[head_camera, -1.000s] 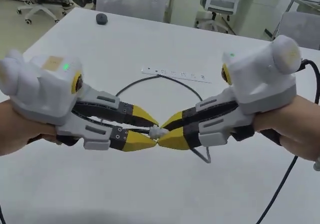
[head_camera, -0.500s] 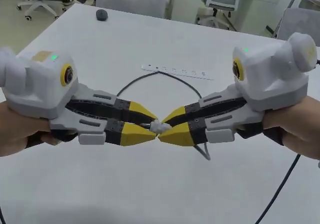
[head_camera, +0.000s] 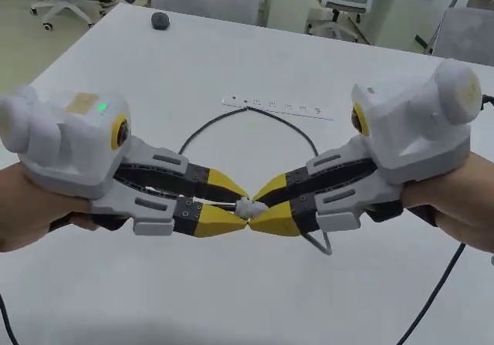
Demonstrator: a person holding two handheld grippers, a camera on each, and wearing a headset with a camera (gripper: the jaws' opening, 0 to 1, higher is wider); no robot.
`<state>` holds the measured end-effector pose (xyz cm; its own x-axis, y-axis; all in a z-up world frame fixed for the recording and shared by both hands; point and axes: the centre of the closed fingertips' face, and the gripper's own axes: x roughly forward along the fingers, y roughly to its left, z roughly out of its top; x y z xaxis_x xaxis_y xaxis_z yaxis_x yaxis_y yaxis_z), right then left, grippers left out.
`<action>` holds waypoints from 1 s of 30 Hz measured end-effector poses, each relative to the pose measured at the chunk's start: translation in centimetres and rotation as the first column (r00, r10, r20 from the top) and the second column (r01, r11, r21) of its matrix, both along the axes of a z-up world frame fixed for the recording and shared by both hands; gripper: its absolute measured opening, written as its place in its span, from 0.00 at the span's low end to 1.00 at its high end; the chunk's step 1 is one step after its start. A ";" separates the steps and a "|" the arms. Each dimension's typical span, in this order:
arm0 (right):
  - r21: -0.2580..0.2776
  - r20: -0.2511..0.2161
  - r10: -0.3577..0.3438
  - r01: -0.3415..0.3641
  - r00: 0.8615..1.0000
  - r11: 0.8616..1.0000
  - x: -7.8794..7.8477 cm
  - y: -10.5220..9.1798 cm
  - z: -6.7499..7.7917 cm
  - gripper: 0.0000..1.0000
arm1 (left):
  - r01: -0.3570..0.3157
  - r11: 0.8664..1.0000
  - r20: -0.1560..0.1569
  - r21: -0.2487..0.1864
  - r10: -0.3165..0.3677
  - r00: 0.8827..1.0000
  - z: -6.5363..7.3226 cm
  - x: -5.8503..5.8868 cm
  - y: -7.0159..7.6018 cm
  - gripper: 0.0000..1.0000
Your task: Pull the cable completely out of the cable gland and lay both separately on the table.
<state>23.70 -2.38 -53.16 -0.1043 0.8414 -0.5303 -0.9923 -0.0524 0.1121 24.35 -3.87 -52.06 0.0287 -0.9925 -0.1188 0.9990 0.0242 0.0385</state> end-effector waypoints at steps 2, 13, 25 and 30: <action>0.025 -0.004 -0.012 0.012 1.000 1.000 0.1 -0.1 0.3 0.08 | -0.019 1.000 -0.009 -0.013 0.019 1.000 0.1 0.1 0.1 0.15; 0.126 -0.154 -0.052 0.072 0.987 0.989 -0.4 -0.9 1.4 0.12 | -0.051 0.999 0.042 -0.013 0.051 0.998 1.3 -0.4 0.3 0.14; 0.181 -0.399 -0.082 0.166 0.913 0.969 0.2 -1.6 2.1 0.07 | -0.015 0.998 0.134 0.057 0.007 0.991 1.3 -1.0 -0.1 0.15; 0.197 -0.522 -0.032 0.157 0.852 0.968 -0.8 -1.2 2.4 0.15 | -0.002 0.998 0.162 0.067 -0.009 0.987 1.3 -1.4 -0.4 0.15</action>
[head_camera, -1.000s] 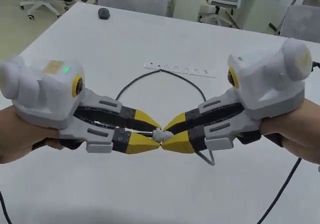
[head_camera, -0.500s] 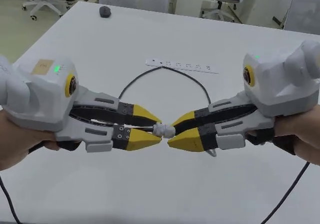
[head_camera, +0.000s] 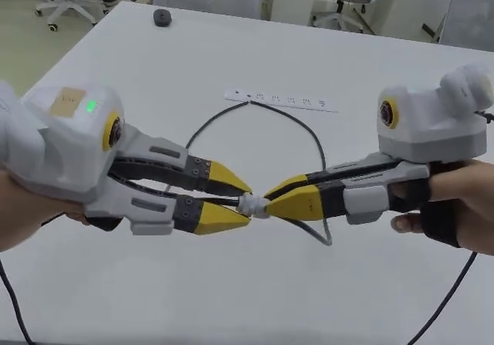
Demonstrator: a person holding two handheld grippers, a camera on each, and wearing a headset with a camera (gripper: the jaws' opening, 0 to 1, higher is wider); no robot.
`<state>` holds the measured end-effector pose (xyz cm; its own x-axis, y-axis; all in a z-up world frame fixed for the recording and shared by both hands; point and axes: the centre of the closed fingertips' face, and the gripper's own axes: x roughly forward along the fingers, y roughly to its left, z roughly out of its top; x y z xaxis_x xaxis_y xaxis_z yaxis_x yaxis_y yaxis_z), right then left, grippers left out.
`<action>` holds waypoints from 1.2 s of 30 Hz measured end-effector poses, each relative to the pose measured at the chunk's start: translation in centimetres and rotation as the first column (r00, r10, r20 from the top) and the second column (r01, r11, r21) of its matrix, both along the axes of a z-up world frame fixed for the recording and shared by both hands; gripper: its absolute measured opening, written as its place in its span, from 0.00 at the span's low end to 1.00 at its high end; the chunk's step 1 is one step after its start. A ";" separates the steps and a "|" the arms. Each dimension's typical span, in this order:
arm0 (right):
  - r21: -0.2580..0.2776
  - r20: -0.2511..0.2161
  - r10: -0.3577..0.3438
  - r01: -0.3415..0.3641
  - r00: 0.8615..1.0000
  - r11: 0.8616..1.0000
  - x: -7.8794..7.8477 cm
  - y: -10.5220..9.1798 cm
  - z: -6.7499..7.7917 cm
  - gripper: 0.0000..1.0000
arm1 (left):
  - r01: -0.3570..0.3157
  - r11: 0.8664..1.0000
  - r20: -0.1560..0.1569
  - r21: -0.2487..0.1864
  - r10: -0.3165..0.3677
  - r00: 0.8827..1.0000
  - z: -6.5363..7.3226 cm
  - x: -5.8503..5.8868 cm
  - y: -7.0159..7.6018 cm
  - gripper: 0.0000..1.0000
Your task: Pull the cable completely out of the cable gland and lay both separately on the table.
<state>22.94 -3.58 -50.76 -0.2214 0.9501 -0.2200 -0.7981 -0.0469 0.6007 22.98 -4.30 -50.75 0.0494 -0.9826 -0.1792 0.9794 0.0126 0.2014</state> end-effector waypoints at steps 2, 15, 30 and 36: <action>0.000 -0.029 0.019 -0.019 0.999 1.000 -0.3 0.1 -0.1 0.17 | 0.003 1.000 0.009 0.004 -0.004 1.000 0.0 -0.1 -0.1 0.15; -0.044 0.016 0.060 -0.060 0.998 0.997 -0.8 0.1 -0.6 0.08 | 0.014 1.000 0.019 0.010 -0.015 1.000 0.0 -0.3 -0.2 0.15; -0.167 0.637 0.093 0.020 0.765 0.986 0.4 0.7 -1.6 0.07 | -0.065 0.998 -0.096 0.001 0.064 0.993 -1.1 1.2 0.3 0.15; -0.191 0.757 0.116 0.048 0.643 0.980 0.8 1.0 -1.8 0.07 | -0.087 0.996 -0.123 -0.006 0.086 0.989 -1.1 1.5 0.6 0.15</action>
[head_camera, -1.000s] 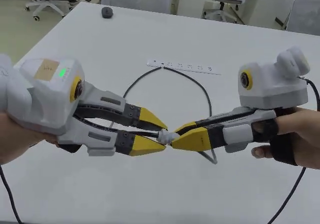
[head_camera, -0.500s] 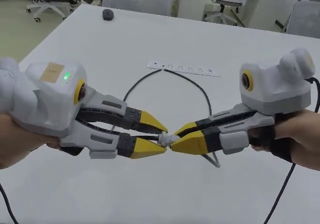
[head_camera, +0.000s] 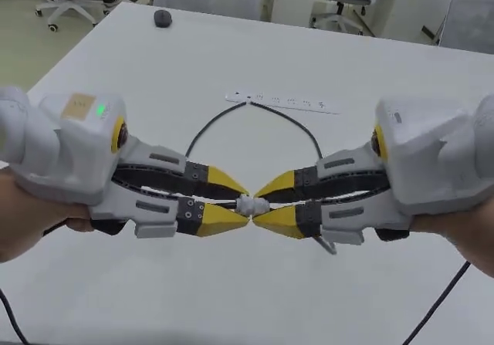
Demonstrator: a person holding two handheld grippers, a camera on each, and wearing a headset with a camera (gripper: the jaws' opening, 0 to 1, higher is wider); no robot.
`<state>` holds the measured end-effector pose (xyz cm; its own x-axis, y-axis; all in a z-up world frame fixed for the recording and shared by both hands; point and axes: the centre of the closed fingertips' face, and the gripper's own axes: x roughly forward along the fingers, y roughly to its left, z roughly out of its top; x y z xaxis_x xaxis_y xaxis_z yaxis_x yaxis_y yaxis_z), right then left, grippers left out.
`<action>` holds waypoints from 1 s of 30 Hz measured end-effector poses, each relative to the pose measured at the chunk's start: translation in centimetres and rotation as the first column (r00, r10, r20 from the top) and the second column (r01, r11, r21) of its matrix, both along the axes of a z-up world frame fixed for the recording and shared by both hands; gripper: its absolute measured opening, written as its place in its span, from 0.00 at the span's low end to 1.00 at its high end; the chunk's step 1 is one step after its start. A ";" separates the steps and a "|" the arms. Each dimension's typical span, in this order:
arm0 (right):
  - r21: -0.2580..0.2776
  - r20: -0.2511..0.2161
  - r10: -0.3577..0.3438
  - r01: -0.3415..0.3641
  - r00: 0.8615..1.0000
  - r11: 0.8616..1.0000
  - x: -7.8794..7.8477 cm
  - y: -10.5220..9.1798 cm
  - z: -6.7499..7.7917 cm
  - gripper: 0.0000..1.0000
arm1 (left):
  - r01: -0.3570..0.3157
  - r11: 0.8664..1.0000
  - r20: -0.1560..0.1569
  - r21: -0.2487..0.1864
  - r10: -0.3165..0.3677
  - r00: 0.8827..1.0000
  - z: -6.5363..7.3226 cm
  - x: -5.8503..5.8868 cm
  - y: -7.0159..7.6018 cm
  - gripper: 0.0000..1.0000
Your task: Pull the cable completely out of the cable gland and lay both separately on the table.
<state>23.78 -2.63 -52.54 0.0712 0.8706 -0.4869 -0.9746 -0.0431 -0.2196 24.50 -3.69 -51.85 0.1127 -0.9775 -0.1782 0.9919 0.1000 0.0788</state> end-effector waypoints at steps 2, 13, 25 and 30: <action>-0.002 0.017 -0.005 0.005 1.000 1.000 0.1 0.1 -0.1 0.07 | -0.008 1.000 -0.012 -0.004 0.007 1.000 0.0 0.1 0.1 0.15; -0.058 0.190 -0.003 0.014 0.982 0.998 1.4 0.4 -0.5 0.07 | -0.053 0.999 -0.047 -0.004 0.053 0.998 -0.2 0.8 0.6 0.15; -0.097 0.137 -0.042 0.055 0.990 0.994 1.5 0.1 -1.2 0.08 | -0.063 0.998 -0.049 0.008 0.063 0.997 -0.8 0.8 0.5 0.15; -0.028 -0.038 -0.079 0.078 0.996 0.997 0.8 -0.5 -0.6 0.24 | -0.065 0.998 -0.034 0.011 0.065 0.997 -0.7 0.9 0.9 0.15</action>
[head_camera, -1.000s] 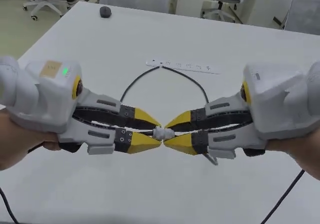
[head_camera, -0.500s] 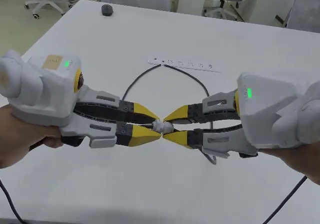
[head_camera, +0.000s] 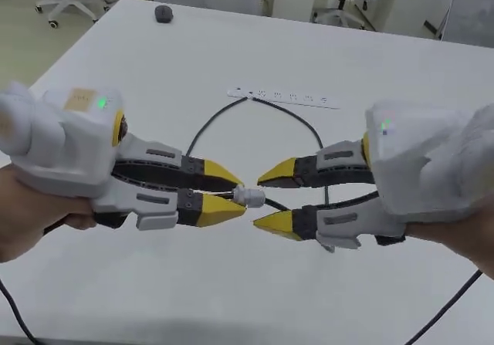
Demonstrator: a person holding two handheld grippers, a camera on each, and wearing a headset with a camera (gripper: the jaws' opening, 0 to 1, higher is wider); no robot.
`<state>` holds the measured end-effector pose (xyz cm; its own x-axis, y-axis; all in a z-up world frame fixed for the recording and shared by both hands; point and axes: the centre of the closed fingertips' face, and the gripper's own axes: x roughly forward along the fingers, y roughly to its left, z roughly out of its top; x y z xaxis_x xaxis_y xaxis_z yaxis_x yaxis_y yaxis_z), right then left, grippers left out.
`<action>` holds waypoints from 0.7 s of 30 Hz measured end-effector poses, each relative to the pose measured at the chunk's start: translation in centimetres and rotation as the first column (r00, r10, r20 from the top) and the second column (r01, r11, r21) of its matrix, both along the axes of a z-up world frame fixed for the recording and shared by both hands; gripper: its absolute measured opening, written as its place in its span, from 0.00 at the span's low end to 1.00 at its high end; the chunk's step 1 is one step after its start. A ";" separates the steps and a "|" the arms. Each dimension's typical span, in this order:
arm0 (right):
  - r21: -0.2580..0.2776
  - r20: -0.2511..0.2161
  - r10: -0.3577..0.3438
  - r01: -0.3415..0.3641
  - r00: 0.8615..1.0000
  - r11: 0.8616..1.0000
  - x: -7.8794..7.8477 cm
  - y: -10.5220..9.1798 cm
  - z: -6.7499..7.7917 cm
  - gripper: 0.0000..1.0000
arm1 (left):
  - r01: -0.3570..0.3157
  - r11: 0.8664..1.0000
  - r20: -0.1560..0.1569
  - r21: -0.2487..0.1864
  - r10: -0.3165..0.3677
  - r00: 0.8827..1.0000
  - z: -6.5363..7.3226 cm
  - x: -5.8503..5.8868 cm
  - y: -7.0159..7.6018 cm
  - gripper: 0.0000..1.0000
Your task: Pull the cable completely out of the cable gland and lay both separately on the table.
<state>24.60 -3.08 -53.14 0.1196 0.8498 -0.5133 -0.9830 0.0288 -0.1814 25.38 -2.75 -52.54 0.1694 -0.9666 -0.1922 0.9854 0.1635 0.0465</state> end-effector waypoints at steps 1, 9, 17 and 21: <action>0.039 -0.064 -0.009 0.012 0.998 0.999 -0.2 -0.1 0.5 0.24 | 0.009 1.000 0.013 0.014 -0.009 1.000 -0.1 -0.1 0.1 0.15; 0.195 -0.396 -0.036 0.123 0.918 0.973 0.4 0.1 2.1 0.24 | 0.070 0.995 0.094 0.074 -0.077 0.993 -0.5 -1.1 -0.5 0.15; 0.242 -0.646 0.022 0.177 0.763 0.954 0.4 -0.2 1.2 0.12 | 0.107 0.990 0.138 0.089 -0.119 0.983 -0.2 -2.0 -0.9 0.15; 0.263 -0.701 0.074 0.161 0.709 0.951 -0.6 0.0 1.2 0.13 | 0.121 0.989 0.163 0.083 -0.133 0.978 0.2 -2.3 -0.9 0.15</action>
<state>23.95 -3.06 -51.92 -0.1305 0.9710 -0.2005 -0.8168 0.0093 0.5769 23.04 -3.61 -52.31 0.0820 -0.9670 -0.2411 0.9751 0.0279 0.2199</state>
